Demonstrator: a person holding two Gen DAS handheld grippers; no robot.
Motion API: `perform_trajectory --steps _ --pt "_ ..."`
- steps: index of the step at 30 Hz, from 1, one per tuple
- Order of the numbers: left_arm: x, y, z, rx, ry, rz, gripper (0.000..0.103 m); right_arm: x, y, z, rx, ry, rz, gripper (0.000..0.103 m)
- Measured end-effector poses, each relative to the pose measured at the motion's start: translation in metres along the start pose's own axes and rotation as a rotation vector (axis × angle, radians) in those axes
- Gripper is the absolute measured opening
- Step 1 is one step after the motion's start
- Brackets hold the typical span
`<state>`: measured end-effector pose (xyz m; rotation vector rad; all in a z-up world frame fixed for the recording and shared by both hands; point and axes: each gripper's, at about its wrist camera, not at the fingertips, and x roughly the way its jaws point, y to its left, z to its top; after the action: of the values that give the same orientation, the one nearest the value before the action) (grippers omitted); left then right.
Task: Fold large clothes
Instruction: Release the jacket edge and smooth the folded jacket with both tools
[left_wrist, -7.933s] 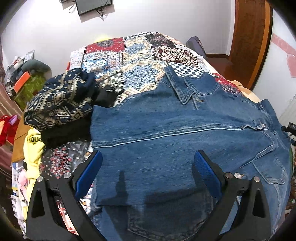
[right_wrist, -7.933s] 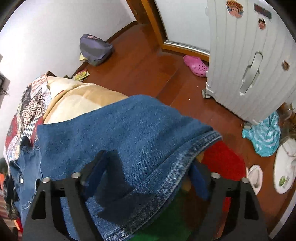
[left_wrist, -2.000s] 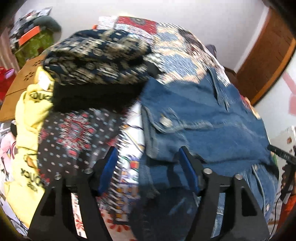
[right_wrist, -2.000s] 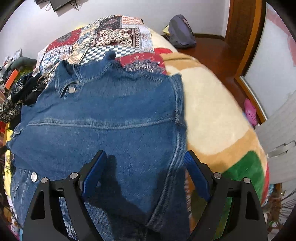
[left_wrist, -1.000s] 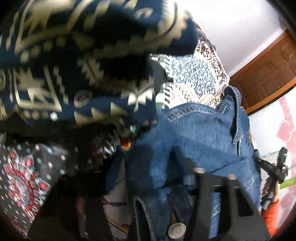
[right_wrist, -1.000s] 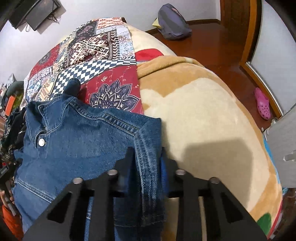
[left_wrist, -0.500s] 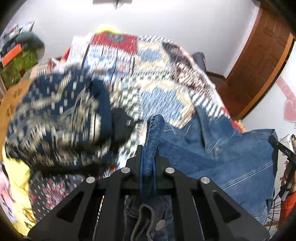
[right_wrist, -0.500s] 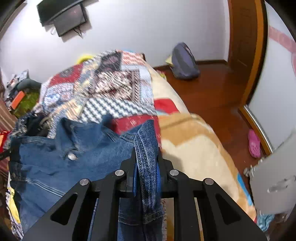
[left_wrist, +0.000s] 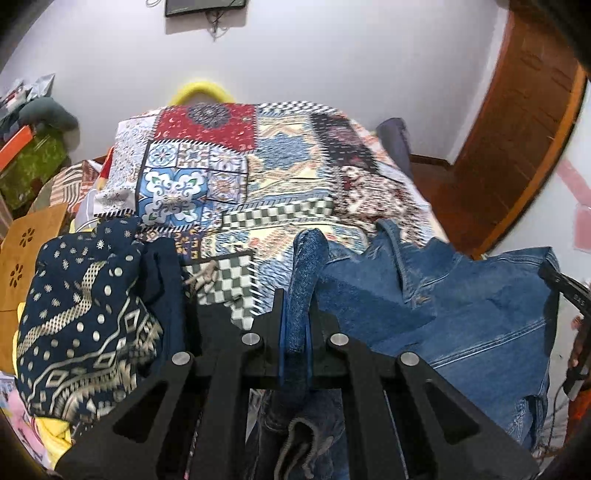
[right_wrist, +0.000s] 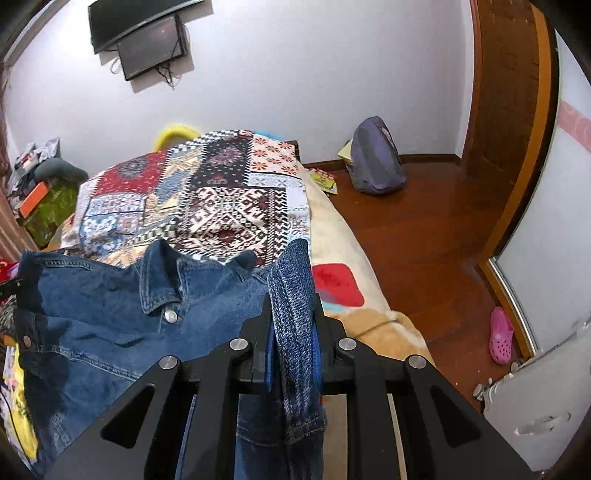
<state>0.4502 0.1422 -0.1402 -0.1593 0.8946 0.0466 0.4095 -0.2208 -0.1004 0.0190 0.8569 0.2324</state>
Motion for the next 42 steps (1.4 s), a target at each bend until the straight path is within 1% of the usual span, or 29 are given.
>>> perform_trajectory --steps 2,4,5,7,8,9,11,14,16,17,20,22,23,24,25,26,29,34,39,42 --pt "0.015 0.007 0.002 -0.010 0.025 0.044 0.009 0.014 0.001 0.001 -0.016 0.024 -0.032 0.015" --pt "0.025 0.016 0.001 -0.033 0.044 0.104 0.011 0.026 0.002 -0.002 -0.037 0.061 -0.073 0.020" --pt "0.025 0.020 0.000 -0.039 0.041 0.111 0.011 0.030 0.004 -0.005 -0.053 0.071 -0.113 0.025" --pt "0.024 0.027 -0.004 -0.046 0.046 0.109 0.017 0.026 0.007 -0.011 -0.087 0.056 -0.178 0.041" --pt "0.021 0.031 -0.007 -0.052 0.049 0.102 0.019 0.021 0.008 -0.014 -0.099 0.044 -0.194 0.058" --pt "0.017 0.032 -0.009 -0.049 0.049 0.099 0.021 0.014 0.008 -0.017 -0.106 0.029 -0.200 0.068" --pt "0.007 0.032 -0.014 -0.023 0.046 0.110 0.024 -0.001 0.010 -0.020 -0.116 0.001 -0.182 0.069" --pt "-0.016 0.025 -0.025 0.030 0.023 0.130 0.038 -0.023 0.017 -0.025 -0.142 0.006 -0.147 0.069" --pt "-0.031 0.020 -0.032 0.057 0.001 0.135 0.050 -0.037 0.021 -0.028 -0.154 -0.002 -0.132 0.069" --pt "-0.044 0.016 -0.039 0.078 -0.017 0.135 0.051 -0.046 0.024 -0.031 -0.162 -0.010 -0.124 0.070" --pt "-0.074 0.004 -0.056 0.136 -0.036 0.137 0.061 -0.067 0.033 -0.041 -0.180 -0.021 -0.095 0.073" --pt "-0.095 -0.004 -0.069 0.169 -0.062 0.141 0.073 -0.080 0.037 -0.048 -0.186 -0.032 -0.077 0.073" --pt "-0.105 -0.007 -0.076 0.182 -0.073 0.141 0.077 -0.089 0.038 -0.053 -0.189 -0.037 -0.072 0.074" --pt "-0.114 -0.009 -0.083 0.192 -0.082 0.139 0.084 -0.098 0.040 -0.058 -0.191 -0.040 -0.066 0.076" --pt "-0.120 -0.011 -0.088 0.197 -0.087 0.135 0.087 -0.102 0.041 -0.060 -0.191 -0.040 -0.062 0.078" --pt "-0.130 -0.012 -0.097 0.203 -0.096 0.124 0.088 -0.105 0.042 -0.064 -0.190 -0.040 -0.059 0.082" --pt "-0.144 -0.012 -0.119 0.199 -0.078 0.102 0.088 -0.120 0.043 -0.080 -0.188 -0.042 -0.049 0.083" --pt "-0.143 -0.003 -0.154 0.162 -0.012 0.075 0.088 -0.126 0.041 -0.113 -0.185 0.004 -0.036 0.083" --pt "-0.119 0.010 -0.195 0.082 0.127 0.013 0.088 -0.118 0.035 -0.147 -0.181 0.087 -0.044 0.083" --pt "-0.102 0.019 -0.218 0.016 0.211 -0.040 0.088 -0.109 0.026 -0.168 -0.149 0.148 -0.042 0.083"
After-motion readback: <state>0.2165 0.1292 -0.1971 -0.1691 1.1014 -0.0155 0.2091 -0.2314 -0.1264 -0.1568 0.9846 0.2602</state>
